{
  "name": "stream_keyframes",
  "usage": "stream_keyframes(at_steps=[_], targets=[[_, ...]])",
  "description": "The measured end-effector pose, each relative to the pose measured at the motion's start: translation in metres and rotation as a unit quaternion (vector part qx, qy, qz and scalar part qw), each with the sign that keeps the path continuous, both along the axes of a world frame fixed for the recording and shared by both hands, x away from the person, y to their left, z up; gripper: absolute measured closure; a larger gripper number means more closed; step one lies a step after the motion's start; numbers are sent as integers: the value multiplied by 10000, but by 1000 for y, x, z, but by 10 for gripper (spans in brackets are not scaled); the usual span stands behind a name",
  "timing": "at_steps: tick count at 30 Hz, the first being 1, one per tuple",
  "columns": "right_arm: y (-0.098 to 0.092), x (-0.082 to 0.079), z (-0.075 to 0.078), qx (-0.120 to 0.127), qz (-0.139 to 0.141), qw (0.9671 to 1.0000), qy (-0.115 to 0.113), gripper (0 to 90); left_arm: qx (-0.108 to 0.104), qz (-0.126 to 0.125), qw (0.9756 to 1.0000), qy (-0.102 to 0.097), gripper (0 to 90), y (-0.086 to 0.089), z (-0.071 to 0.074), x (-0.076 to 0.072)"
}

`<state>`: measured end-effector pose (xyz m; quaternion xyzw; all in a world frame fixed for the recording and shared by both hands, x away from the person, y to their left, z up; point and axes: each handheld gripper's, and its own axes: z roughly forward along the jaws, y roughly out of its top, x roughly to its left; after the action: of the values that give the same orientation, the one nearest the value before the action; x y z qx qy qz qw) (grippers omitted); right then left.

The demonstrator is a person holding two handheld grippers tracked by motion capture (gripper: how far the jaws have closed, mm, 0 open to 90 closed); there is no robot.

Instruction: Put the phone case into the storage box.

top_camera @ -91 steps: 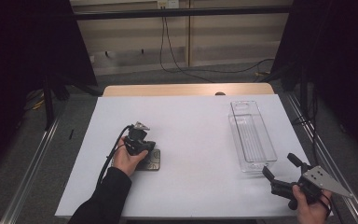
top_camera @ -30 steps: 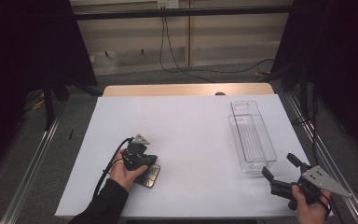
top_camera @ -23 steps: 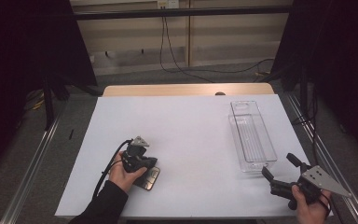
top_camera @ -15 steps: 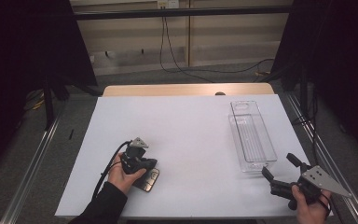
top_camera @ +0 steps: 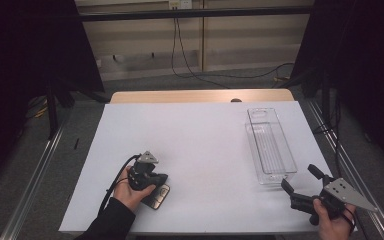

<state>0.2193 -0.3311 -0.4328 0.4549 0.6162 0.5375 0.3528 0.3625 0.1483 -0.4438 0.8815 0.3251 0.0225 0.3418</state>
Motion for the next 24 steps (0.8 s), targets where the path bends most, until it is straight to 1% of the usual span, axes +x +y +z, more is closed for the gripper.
stream_keyframes(at_steps=[3,5,7,9,14,17,20,24], targets=[[0,0,0,-6,3,10000,-8,0,0,-25,10000,-6,900,1,0,-2],[0,0,0,5,-2,10000,-3,0,-2,-52,10000,29,900,3,1,-3],[0,-1,0,-4,9,10000,-7,0,-33,-64,10000,24,900,5,0,-6],[0,-1,0,-2,12,10000,-11,0,-59,-92,9999,67,900,7,0,-8],[0,-1,0,2,11,10000,-7,0,-58,-158,9998,57,900,11,1,-12],[0,-1,0,-2,4,10000,-11,0,-114,-124,9998,48,900,12,0,-13],[0,0,0,-3,10,10000,-4,0,-108,-98,9999,48,900,11,0,-14],[0,0,0,-2,1,10000,5,0,-98,-125,9999,6,900,11,0,-13]])
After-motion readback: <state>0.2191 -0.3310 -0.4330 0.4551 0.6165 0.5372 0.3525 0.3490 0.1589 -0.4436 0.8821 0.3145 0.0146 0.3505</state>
